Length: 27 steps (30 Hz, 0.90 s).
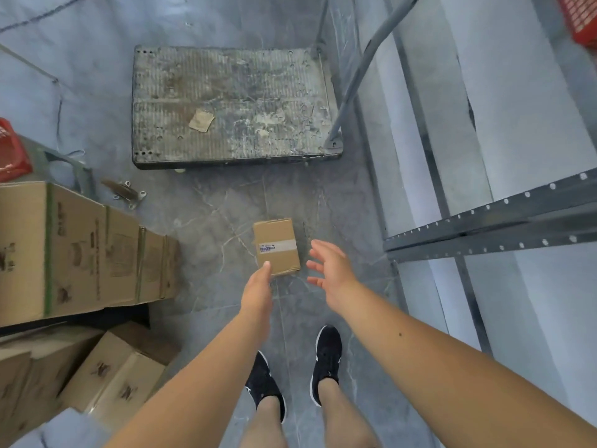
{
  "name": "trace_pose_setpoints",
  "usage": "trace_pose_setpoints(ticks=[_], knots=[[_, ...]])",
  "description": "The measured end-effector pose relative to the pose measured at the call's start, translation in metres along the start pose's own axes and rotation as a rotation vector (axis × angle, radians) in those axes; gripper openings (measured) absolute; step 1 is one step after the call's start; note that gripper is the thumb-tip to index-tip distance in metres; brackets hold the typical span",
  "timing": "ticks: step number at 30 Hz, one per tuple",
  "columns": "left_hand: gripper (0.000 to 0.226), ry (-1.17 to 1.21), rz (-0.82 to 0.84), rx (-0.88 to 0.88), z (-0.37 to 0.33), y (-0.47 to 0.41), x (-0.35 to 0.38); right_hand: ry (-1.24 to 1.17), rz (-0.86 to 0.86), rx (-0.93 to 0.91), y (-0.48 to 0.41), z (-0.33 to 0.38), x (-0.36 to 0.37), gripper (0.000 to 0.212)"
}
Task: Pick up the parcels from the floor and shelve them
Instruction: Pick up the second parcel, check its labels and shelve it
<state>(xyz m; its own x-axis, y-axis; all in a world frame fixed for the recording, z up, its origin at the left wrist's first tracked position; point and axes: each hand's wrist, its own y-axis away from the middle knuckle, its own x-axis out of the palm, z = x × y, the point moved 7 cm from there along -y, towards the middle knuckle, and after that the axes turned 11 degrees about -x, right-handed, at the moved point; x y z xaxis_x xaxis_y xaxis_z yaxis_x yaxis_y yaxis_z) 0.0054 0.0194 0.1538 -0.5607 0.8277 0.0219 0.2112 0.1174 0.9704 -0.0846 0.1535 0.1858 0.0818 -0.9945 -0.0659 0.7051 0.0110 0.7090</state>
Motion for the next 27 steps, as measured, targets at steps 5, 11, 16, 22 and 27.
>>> trace_pose_setpoints(ticks=[5,11,16,22,27], knots=[[0.055,-0.002,-0.028,0.001,0.014,-0.078,0.015,0.018,-0.008,0.014,-0.064,-0.038,-0.009,0.005],[0.047,-0.163,-0.049,0.014,0.048,-0.158,0.026,0.006,-0.044,0.025,-0.136,-0.090,-0.015,0.003],[0.047,-0.194,-0.110,0.010,0.067,-0.231,0.010,0.039,-0.074,0.026,-0.196,-0.133,-0.016,0.004],[0.048,-0.118,-0.167,0.020,0.054,-0.314,-0.009,0.032,-0.057,0.039,-0.265,-0.193,-0.003,0.003],[0.052,-0.025,-0.189,0.029,0.035,-0.374,-0.011,0.035,-0.047,0.032,-0.311,-0.226,0.004,0.020]])
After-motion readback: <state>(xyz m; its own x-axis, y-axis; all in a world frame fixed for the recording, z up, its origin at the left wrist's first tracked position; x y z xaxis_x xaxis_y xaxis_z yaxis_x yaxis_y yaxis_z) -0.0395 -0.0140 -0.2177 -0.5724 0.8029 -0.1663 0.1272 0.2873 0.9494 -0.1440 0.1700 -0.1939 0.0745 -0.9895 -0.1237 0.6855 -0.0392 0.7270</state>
